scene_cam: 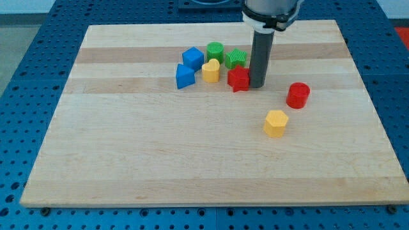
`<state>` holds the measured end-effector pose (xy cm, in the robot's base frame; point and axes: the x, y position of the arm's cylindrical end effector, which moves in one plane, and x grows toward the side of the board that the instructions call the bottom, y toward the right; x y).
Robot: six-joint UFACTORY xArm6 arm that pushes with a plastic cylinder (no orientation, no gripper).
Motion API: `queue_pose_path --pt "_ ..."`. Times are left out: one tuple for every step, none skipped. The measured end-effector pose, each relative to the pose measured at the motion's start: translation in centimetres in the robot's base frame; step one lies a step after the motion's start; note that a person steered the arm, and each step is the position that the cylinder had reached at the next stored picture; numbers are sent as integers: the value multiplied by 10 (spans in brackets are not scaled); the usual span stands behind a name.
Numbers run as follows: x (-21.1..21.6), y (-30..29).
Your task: Move your arm to the red circle
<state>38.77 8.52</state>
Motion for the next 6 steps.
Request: queue_pose_path --pt "0 5" --pt "0 33" --pt "-5 71" --pt "-7 111" --pt "16 130" --pt "34 131"
